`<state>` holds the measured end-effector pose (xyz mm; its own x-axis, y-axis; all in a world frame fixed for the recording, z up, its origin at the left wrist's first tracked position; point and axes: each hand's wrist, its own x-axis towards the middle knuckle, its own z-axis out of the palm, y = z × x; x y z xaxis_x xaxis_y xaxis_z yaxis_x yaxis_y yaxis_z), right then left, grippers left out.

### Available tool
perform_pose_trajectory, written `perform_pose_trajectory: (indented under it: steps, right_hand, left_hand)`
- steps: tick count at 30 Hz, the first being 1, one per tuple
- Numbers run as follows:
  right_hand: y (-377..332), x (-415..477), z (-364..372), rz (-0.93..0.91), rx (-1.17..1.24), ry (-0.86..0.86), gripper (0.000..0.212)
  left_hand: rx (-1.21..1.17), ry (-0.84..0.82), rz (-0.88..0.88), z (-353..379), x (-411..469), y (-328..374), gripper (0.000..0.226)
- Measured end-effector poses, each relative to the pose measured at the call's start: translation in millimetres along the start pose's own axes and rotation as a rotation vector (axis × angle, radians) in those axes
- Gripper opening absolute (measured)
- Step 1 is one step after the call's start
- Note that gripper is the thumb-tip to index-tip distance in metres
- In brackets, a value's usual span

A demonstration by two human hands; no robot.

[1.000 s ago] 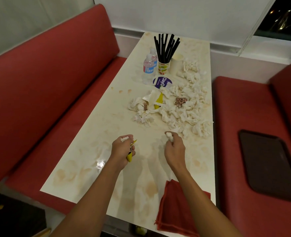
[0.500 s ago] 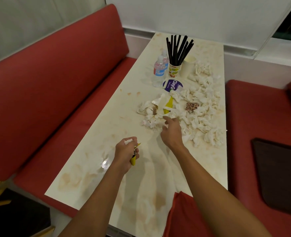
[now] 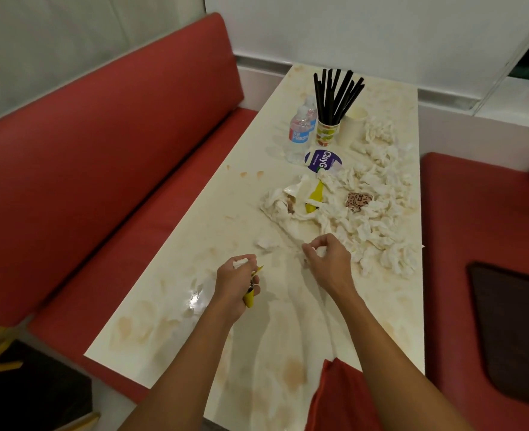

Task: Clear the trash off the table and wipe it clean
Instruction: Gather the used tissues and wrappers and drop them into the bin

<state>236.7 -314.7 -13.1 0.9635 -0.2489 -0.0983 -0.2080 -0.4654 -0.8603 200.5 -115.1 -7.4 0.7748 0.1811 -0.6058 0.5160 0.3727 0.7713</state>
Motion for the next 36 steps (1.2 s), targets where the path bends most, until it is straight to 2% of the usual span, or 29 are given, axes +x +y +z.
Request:
perform_pose_trajectory:
  steps: [1,5,8,12,14,15,17,19,21,23,28,31,32,36]
  right_hand:
    - [1,-4,-5,0.002,0.011,0.010,0.009]
    - [4,-9,-10,0.009,0.017,-0.018,0.028]
    - [-2,-10,-5,0.014,0.041,0.005,0.016]
    - [-16,-11,0,0.015,-0.011,0.091,0.044]
    - [-17,-9,4,-0.012,-0.065,0.128,0.037]
    - [-18,-7,5,-0.014,-0.083,0.132,0.026]
    - [-18,-4,7,0.014,-0.037,0.112,0.004]
    - [-17,-4,7,0.037,0.042,0.101,0.017]
    - [-15,-4,8,0.015,0.048,0.083,0.020]
    - [-13,-5,9,-0.043,-0.047,0.035,0.014]
    - [2,-11,14,-0.137,-0.349,-0.245,0.043]
    - [7,-14,14,-0.138,-0.429,-0.358,0.030]
    - [5,-13,15,-0.150,-0.425,-0.362,0.024]
    - [-13,-7,21,-0.250,-0.322,-0.211,0.033]
  left_hand:
    - [0.003,-0.003,-0.002,0,-2,-1,0.010]
    - [0.020,-0.004,0.001,0,-9,-2,0.010]
    - [0.019,0.005,0.004,-5,-14,-2,0.010]
    - [0.013,0.028,0.019,-16,-15,1,0.008]
    - [0.007,0.041,0.029,-21,-16,2,0.007]
    - [0.005,0.046,0.033,-23,-15,2,0.008]
    - [-0.002,0.056,0.035,-26,-14,3,0.008]
    - [-0.015,0.059,0.036,-27,-15,2,0.008]
    - [-0.022,0.063,0.035,-28,-14,1,0.009]
    - [-0.022,0.063,0.036,-27,-14,0,0.009]
    - [-0.013,0.066,0.032,-25,-10,-2,0.010]
    - [-0.010,0.074,0.024,-24,-10,-3,0.009]
    - [-0.017,0.072,0.022,-24,-10,-2,0.009]
    - [-0.028,0.080,0.020,-26,-11,-1,0.009]
